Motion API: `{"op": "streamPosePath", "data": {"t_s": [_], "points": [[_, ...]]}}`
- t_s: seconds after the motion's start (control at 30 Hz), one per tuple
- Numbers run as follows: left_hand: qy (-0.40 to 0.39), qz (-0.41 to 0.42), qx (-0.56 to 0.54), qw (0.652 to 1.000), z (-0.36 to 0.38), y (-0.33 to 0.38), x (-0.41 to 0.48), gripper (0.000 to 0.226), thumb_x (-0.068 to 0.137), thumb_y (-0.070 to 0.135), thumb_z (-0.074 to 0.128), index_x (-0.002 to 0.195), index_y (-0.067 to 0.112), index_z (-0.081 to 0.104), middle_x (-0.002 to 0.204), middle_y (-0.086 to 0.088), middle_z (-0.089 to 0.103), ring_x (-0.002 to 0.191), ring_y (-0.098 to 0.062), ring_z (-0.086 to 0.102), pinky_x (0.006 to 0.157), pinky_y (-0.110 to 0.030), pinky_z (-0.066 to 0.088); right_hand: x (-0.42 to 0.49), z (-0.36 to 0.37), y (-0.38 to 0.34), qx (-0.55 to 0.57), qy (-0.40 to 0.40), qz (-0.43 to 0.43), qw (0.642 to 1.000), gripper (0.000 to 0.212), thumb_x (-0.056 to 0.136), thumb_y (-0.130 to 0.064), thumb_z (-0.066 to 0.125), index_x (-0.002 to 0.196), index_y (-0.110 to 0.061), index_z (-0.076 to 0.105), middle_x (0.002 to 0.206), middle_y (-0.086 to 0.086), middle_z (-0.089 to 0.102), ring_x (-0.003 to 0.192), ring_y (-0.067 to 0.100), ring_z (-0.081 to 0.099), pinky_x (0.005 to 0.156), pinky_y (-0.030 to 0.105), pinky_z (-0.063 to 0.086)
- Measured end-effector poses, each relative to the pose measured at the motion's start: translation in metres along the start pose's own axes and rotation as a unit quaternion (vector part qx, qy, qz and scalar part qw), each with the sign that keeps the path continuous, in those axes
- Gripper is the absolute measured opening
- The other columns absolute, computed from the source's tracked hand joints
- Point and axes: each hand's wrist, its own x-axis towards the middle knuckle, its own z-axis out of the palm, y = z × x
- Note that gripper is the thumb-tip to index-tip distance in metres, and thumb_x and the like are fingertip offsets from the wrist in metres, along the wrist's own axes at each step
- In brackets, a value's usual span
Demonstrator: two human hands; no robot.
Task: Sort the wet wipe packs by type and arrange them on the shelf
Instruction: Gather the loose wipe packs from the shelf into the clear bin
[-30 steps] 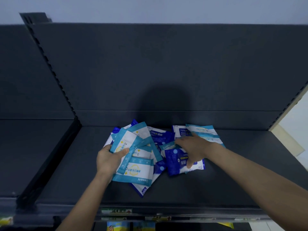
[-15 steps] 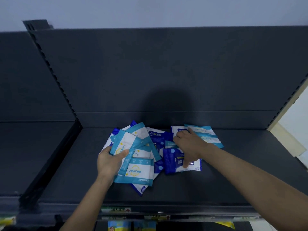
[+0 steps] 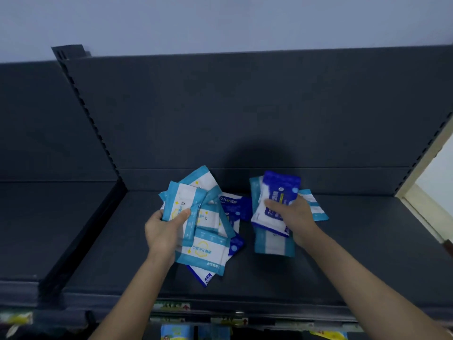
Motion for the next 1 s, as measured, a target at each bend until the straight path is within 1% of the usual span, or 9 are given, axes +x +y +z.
{"op": "streamPosePath", "data": {"t_s": [0.03,0.1,0.23,0.33,0.43,0.53,0.7,0.93,1.0], "points": [[0.005,0.002,-0.008,1.0,0.0,0.002,-0.001,0.022,0.076,0.012,0.08,0.09,0.008,0.063,0.086,-0.008,0.073,0.07,-0.022,0.07,0.057,-0.035,0.057,-0.002,0.001,-0.002,0.078,-0.015,0.042,0.996,0.027,0.074,-0.011,0.08,0.097,-0.009,0.066,0.097,0.013,0.073,0.079,0.023,0.07,0.07,0.037,0.058],[0.014,0.006,-0.026,1.0,0.0,0.006,-0.003,0.023,0.075,0.012,0.08,0.09,0.006,0.064,0.089,-0.009,0.073,0.074,-0.023,0.07,0.064,-0.037,0.058,-0.006,0.004,-0.003,0.166,-0.047,0.103,0.98,0.03,0.074,-0.012,0.079,0.102,-0.008,0.067,0.096,0.013,0.074,0.079,0.025,0.071,0.071,0.039,0.059],[0.032,0.021,-0.063,0.997,-0.004,0.017,-0.01,0.021,0.075,0.01,0.08,0.09,0.007,0.064,0.09,-0.008,0.074,0.075,-0.021,0.071,0.063,-0.034,0.058,-0.013,0.017,0.005,0.236,-0.076,0.145,0.958,0.037,0.076,-0.014,0.077,0.11,-0.007,0.066,0.099,0.012,0.074,0.091,0.029,0.07,0.078,0.044,0.058],[0.049,0.044,-0.089,0.994,-0.007,0.029,-0.013,0.02,0.077,0.008,0.078,0.092,0.007,0.064,0.09,-0.007,0.073,0.073,-0.016,0.072,0.058,-0.028,0.058,-0.017,0.03,0.007,0.283,-0.086,0.164,0.941,0.033,0.078,-0.014,0.075,0.11,-0.01,0.067,0.1,0.01,0.074,0.085,0.024,0.071,0.069,0.039,0.06],[0.06,0.067,-0.093,0.992,-0.011,0.042,-0.014,0.022,0.077,0.007,0.078,0.094,0.005,0.064,0.092,-0.009,0.073,0.077,-0.02,0.072,0.064,-0.032,0.059,-0.019,0.043,0.003,0.316,-0.104,0.175,0.926,0.03,0.08,-0.013,0.073,0.109,-0.01,0.067,0.101,0.011,0.073,0.09,0.025,0.07,0.079,0.045,0.057],[0.064,0.086,-0.08,0.991,-0.019,0.047,-0.02,0.024,0.077,0.006,0.077,0.096,0.003,0.063,0.092,-0.008,0.073,0.077,-0.019,0.072,0.062,-0.031,0.059,-0.026,0.058,-0.003,0.315,-0.137,0.186,0.921,0.031,0.079,-0.014,0.074,0.108,-0.009,0.067,0.104,0.013,0.072,0.096,0.03,0.069,0.083,0.05,0.055],[0.083,0.096,-0.068,0.99,-0.046,0.041,-0.036,0.021,0.077,0.007,0.078,0.093,0.006,0.063,0.088,-0.005,0.073,0.069,-0.012,0.071,0.056,-0.025,0.056,-0.047,0.088,-0.014,0.281,-0.184,0.183,0.924,0.031,0.078,-0.015,0.075,0.107,-0.008,0.067,0.099,0.014,0.073,0.09,0.029,0.07,0.076,0.048,0.057],[0.121,0.125,-0.021,0.984,-0.119,0.049,-0.048,0.023,0.073,0.012,0.082,0.085,0.009,0.063,0.088,-0.009,0.073,0.08,-0.028,0.07,0.069,-0.043,0.059,-0.092,0.147,-0.02,0.229,-0.226,0.162,0.933,0.024,0.08,-0.012,0.073,0.101,-0.005,0.066,0.089,0.013,0.075,0.075,0.026,0.072,0.062,0.043,0.059],[0.133,0.132,-0.001,0.982,-0.151,0.05,-0.054,0.026,0.072,0.016,0.083,0.087,0.008,0.063,0.088,-0.008,0.073,0.081,-0.028,0.071,0.068,-0.045,0.06,-0.112,0.173,-0.018,0.218,-0.243,0.16,0.932,0.026,0.08,-0.011,0.073,0.105,-0.005,0.065,0.092,0.013,0.074,0.078,0.026,0.072,0.064,0.043,0.06]]}}
